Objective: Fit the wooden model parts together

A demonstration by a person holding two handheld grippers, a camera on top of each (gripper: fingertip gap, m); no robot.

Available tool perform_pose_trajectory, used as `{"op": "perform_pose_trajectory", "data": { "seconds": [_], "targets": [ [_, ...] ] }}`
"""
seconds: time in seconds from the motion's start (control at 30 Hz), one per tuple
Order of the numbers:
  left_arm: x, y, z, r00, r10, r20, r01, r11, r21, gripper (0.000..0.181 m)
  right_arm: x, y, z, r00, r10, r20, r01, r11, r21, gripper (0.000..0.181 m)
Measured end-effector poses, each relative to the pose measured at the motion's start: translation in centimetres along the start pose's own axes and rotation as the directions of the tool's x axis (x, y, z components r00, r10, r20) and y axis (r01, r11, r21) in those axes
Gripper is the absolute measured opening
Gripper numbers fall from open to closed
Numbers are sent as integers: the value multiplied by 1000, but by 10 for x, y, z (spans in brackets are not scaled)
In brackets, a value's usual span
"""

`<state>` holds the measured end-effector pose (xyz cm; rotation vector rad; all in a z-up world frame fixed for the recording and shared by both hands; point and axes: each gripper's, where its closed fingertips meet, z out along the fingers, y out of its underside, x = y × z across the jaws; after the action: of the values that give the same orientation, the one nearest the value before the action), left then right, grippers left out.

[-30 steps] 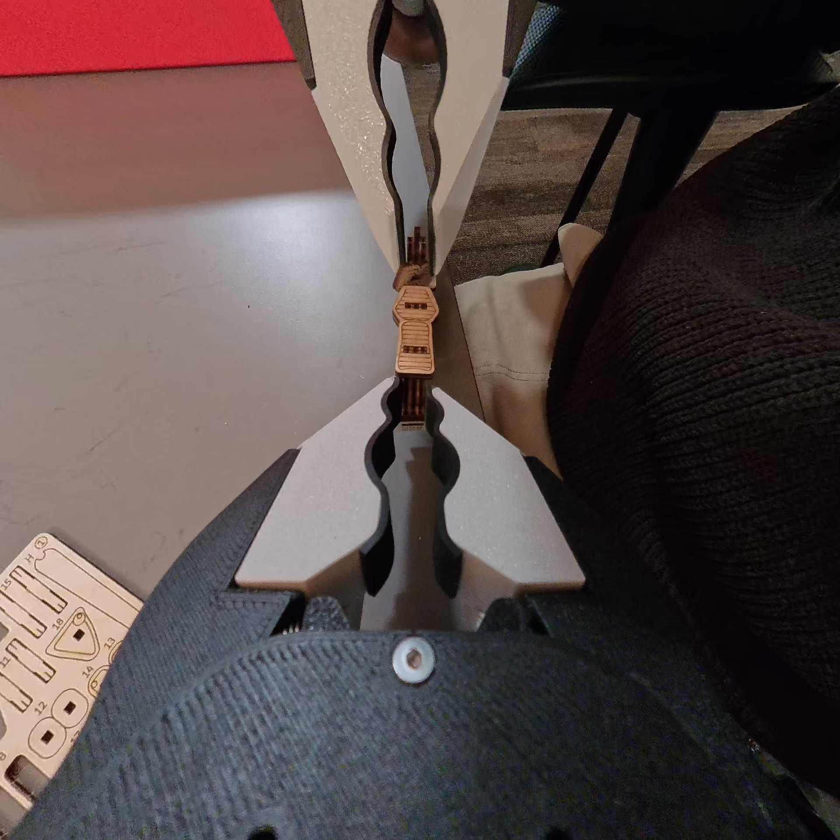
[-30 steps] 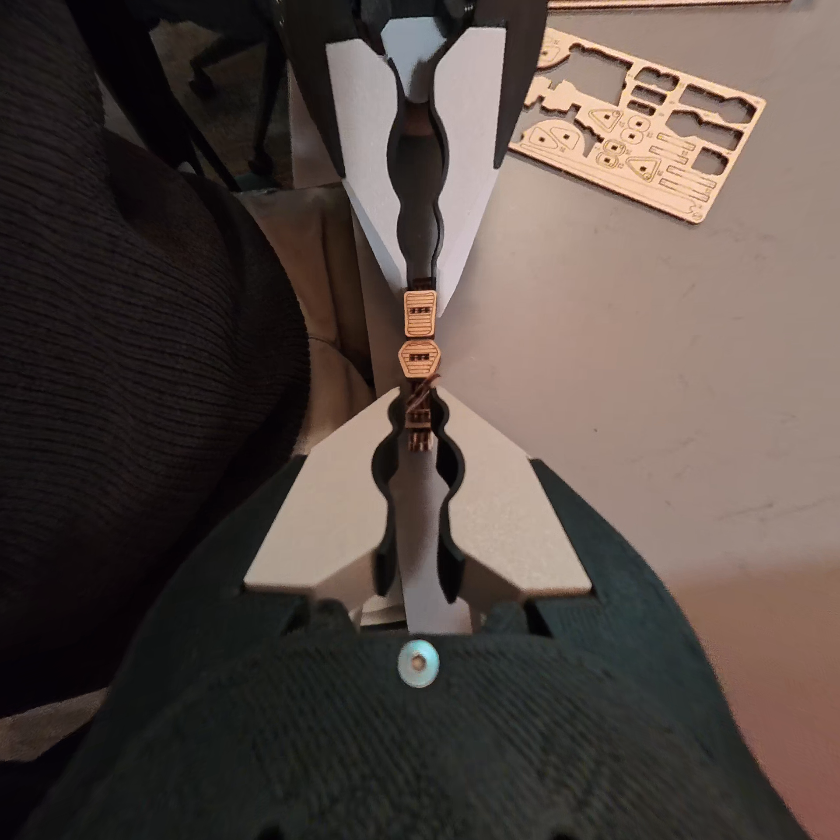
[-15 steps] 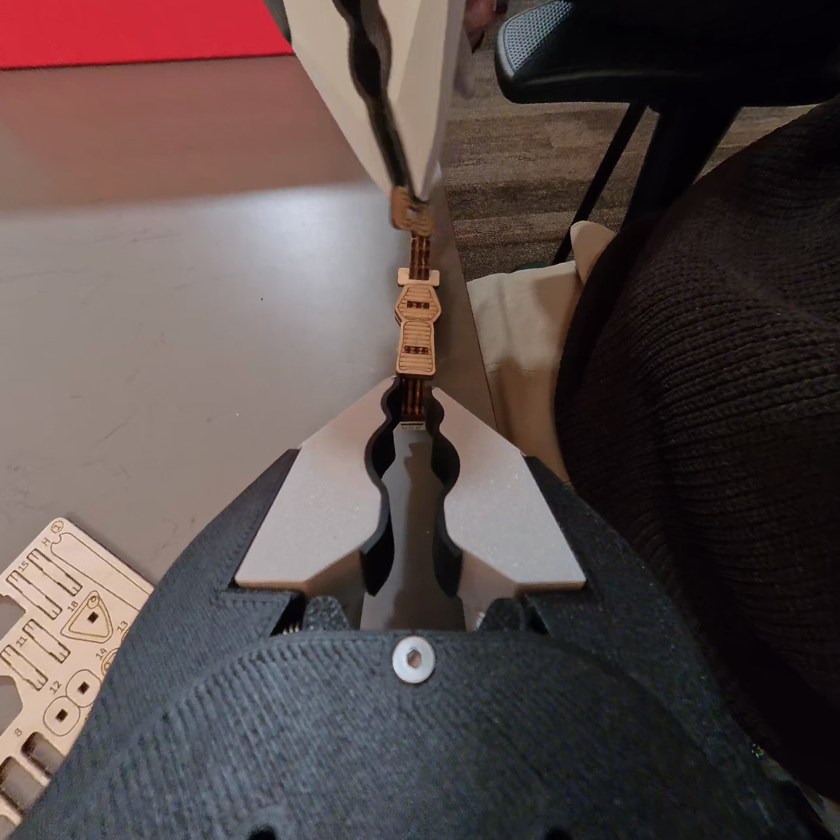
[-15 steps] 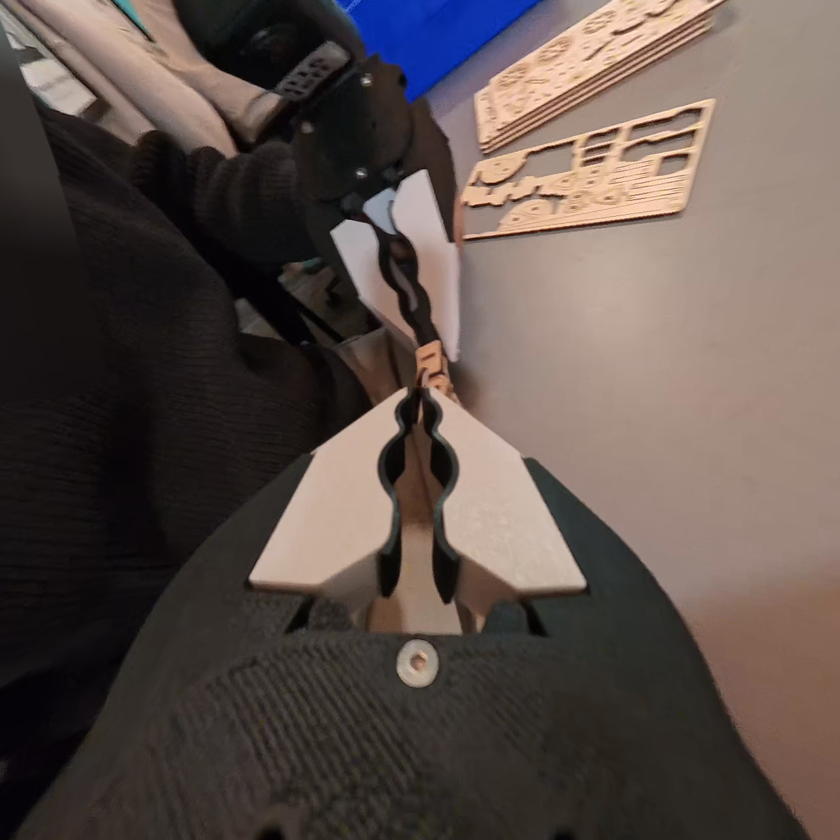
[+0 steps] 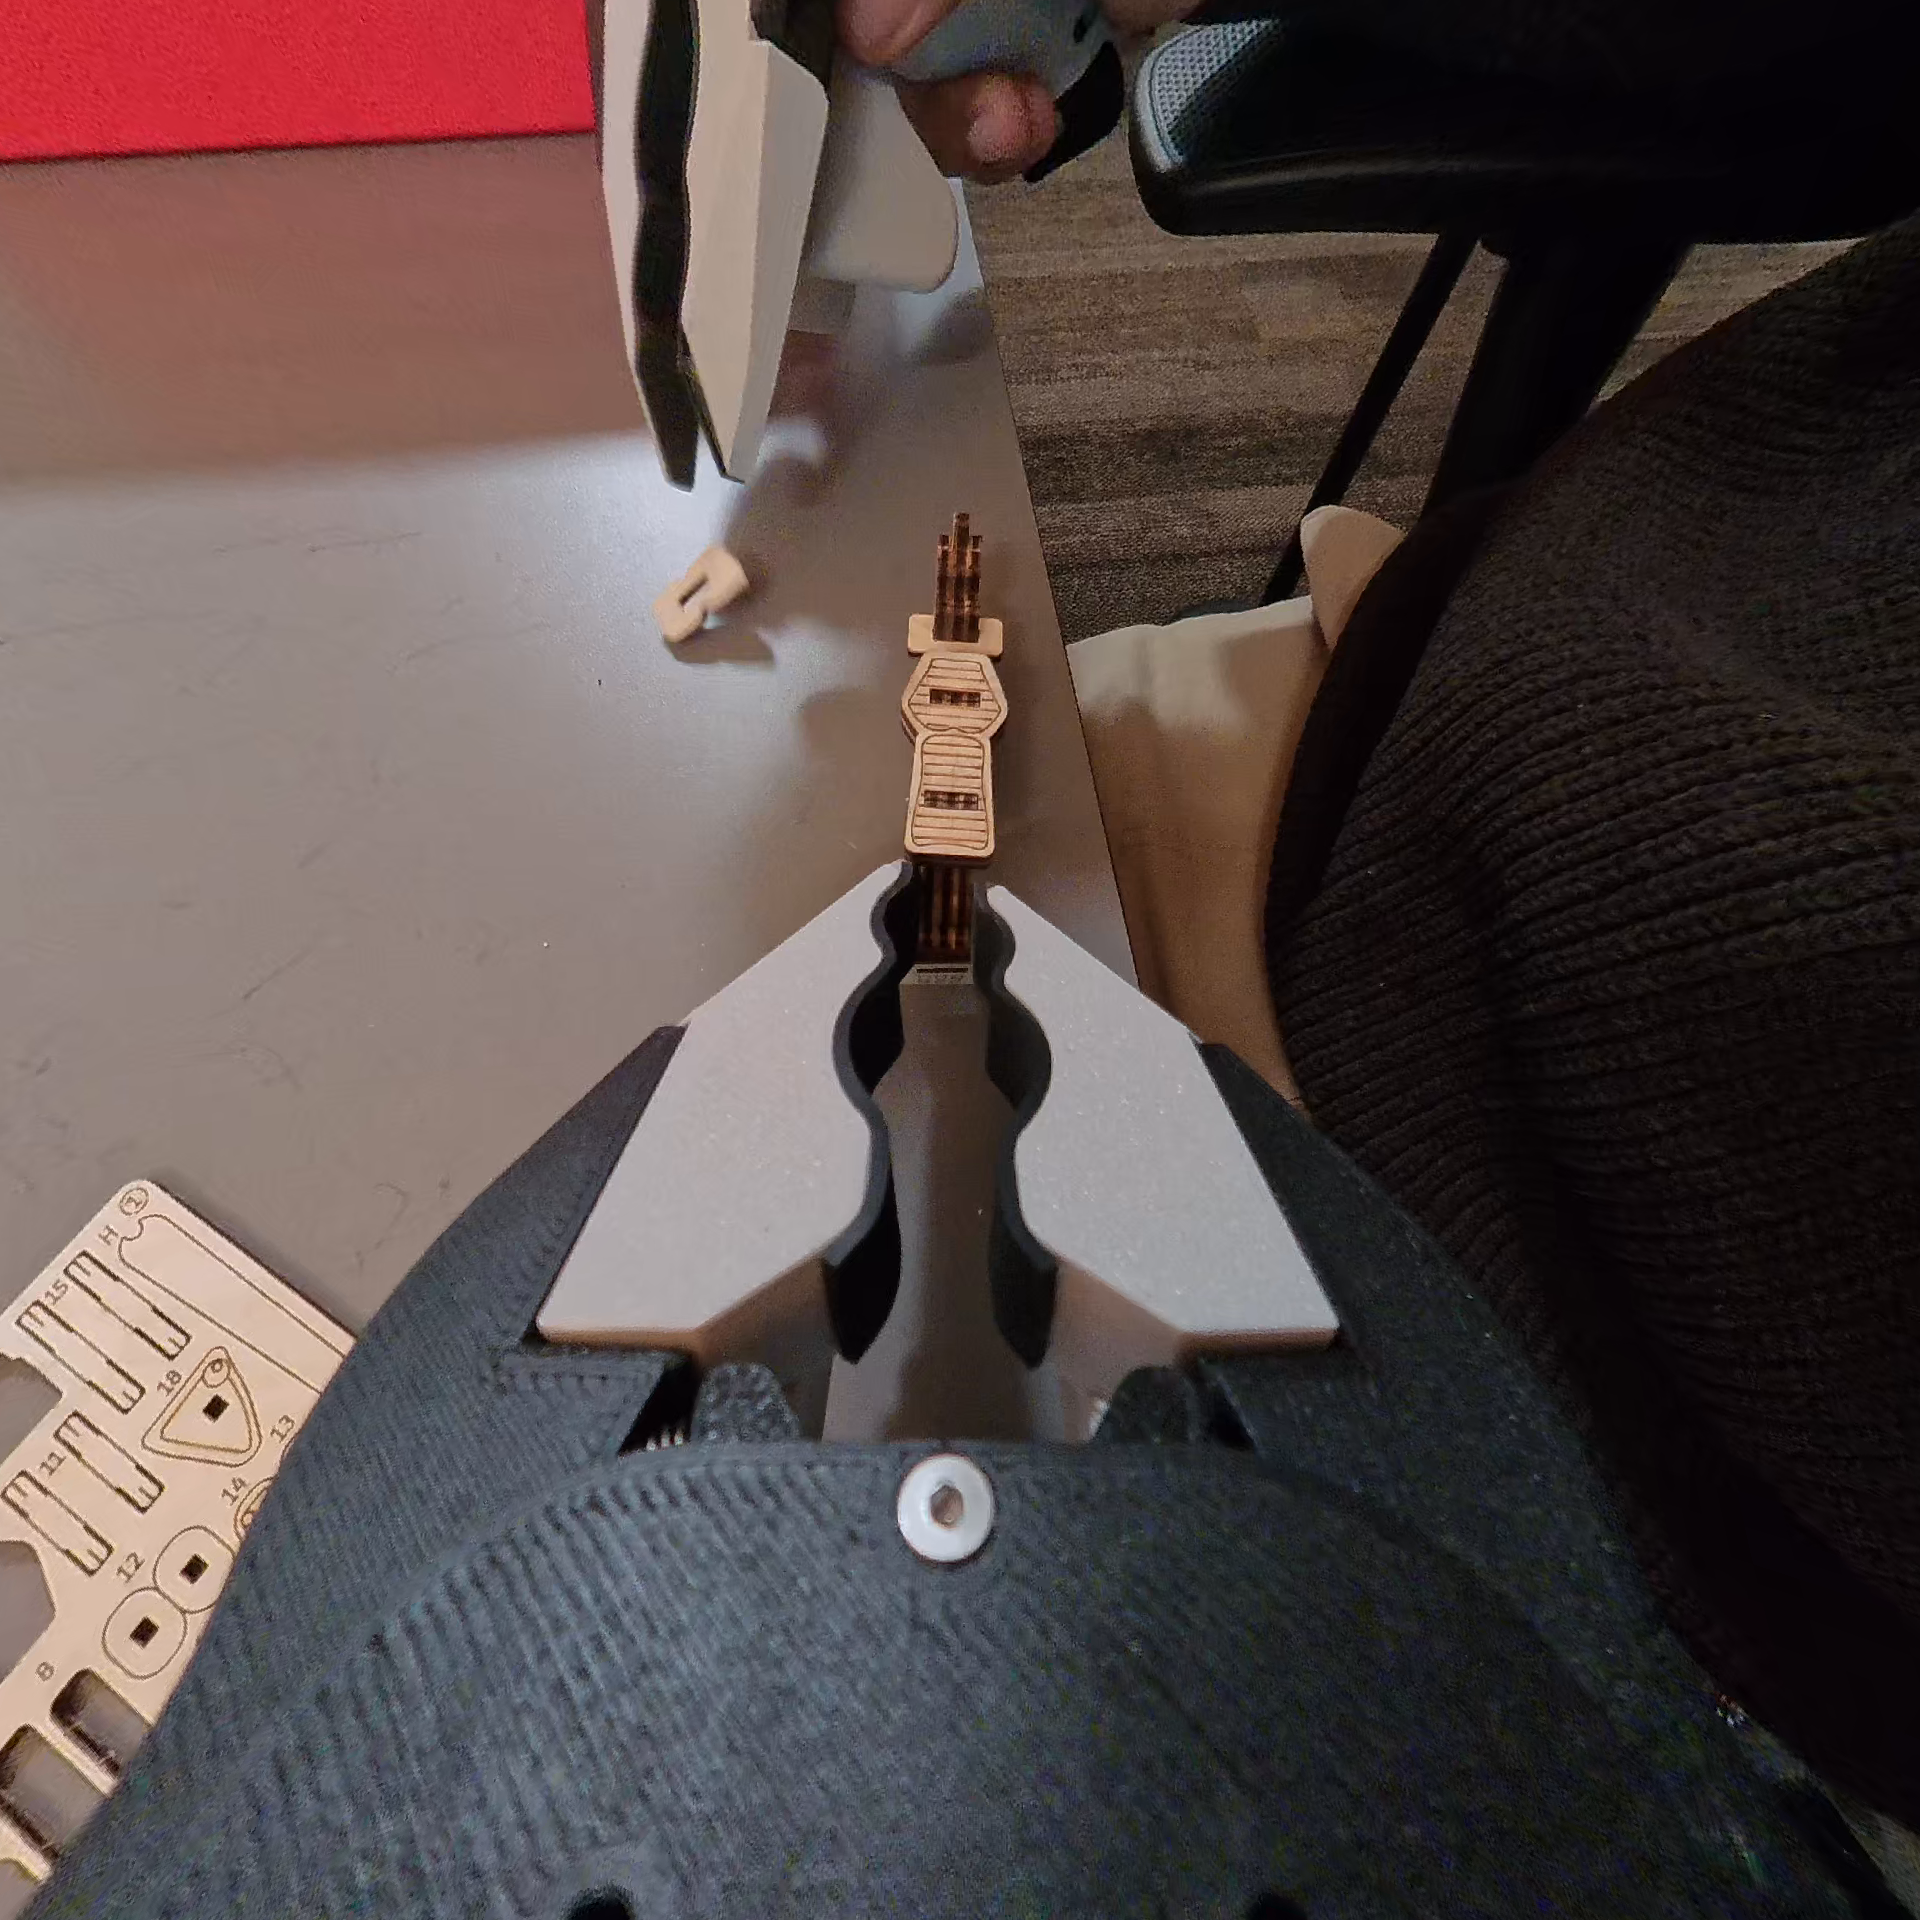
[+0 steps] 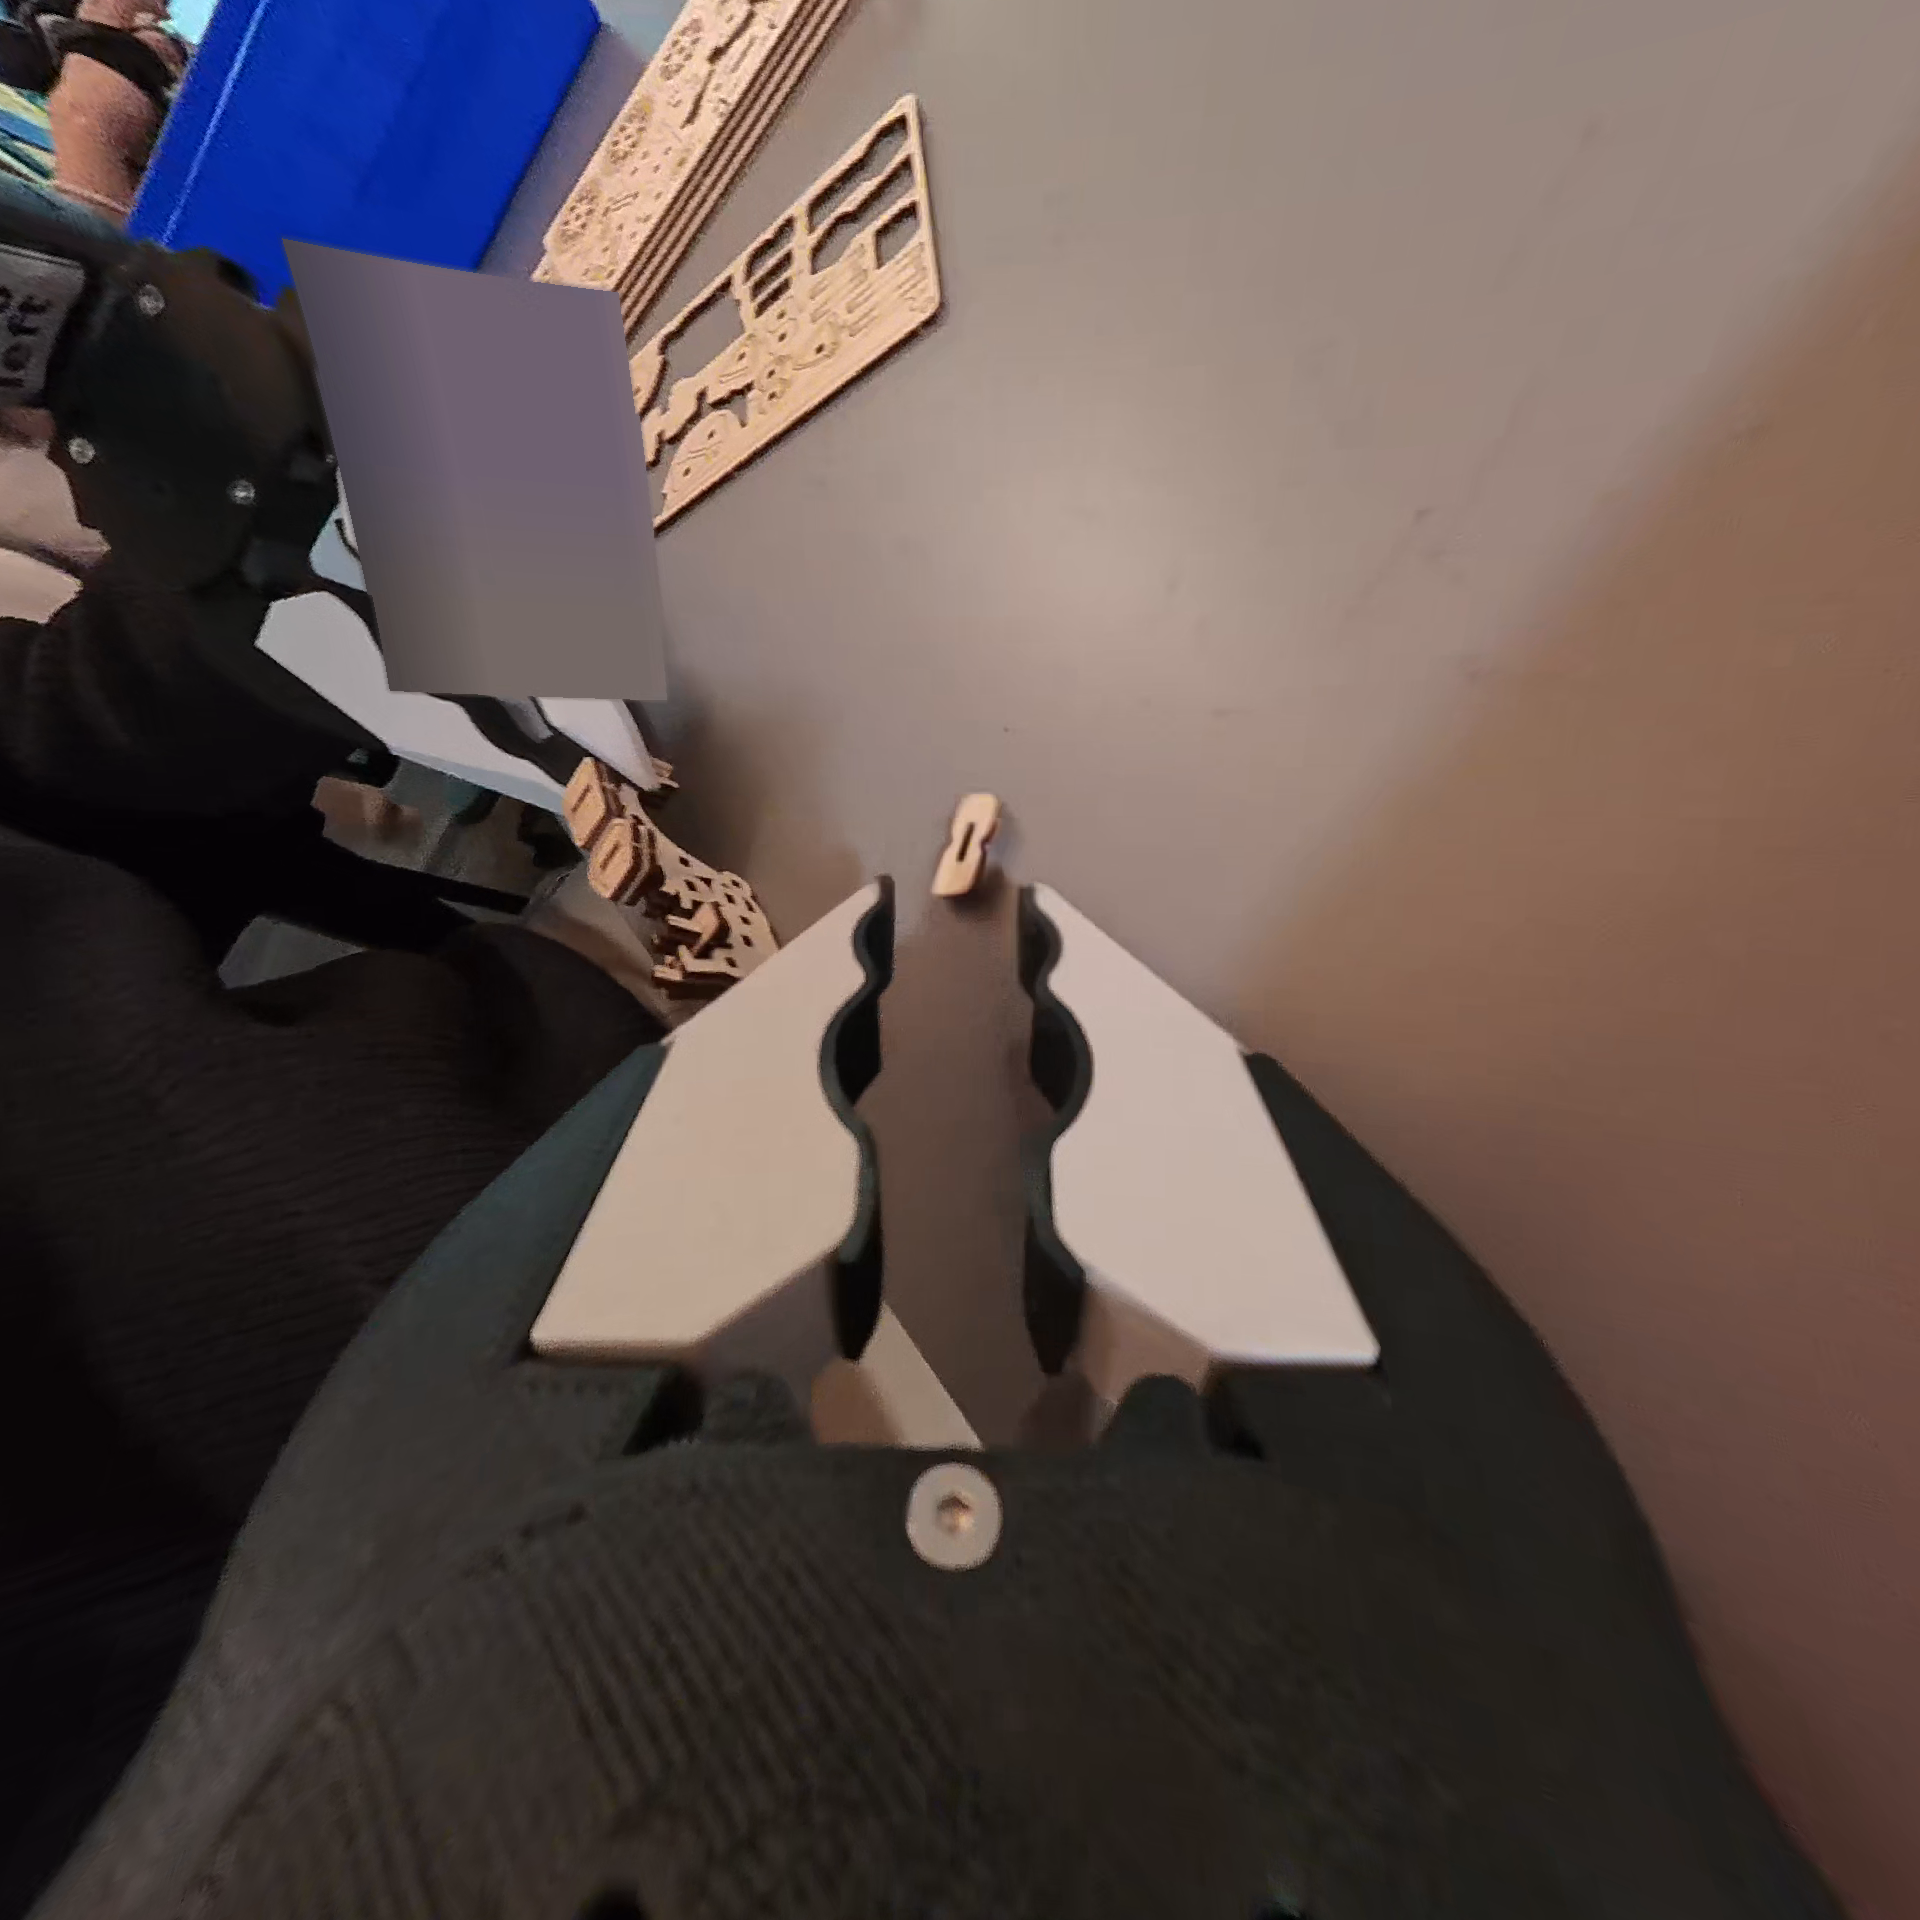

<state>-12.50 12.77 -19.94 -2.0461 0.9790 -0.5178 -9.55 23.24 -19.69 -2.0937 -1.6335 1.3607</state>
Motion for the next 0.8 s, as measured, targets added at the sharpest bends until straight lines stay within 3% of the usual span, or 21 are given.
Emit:
{"op": "perform_pose_trajectory", "data": {
  "seconds": [0.1, 0.23, 0.33, 0.47, 0.8],
  "targets": [
    [0, 0, 0, 1000, 0, 0, 0, 1000, 0, 8, 5, -2, -6, 997, -54, -53, 55, 998, 5, 24],
    [0, 0, 0, 1000, -1, -2, 1, 1000, 0, 8, 2, -9, -8, 956, -251, -153, 250, 968, -20, 26],
    [0, 0, 1, 1000, -1, -2, 1, 1000, 0, 8, -2, -4, 3, 880, -418, -225, 400, 908, -122, 20],
    [0, 0, 1, 1000, 1, -2, -1, 1000, 0, 8, 4, 7, 20, 774, -546, -321, 469, 835, -288, 15],
    [0, 0, 1, 1000, 5, -2, -5, 1000, -2, 8, -6, 9, 29, 846, -460, -270, 405, 883, -238, 24]
  ]
}}
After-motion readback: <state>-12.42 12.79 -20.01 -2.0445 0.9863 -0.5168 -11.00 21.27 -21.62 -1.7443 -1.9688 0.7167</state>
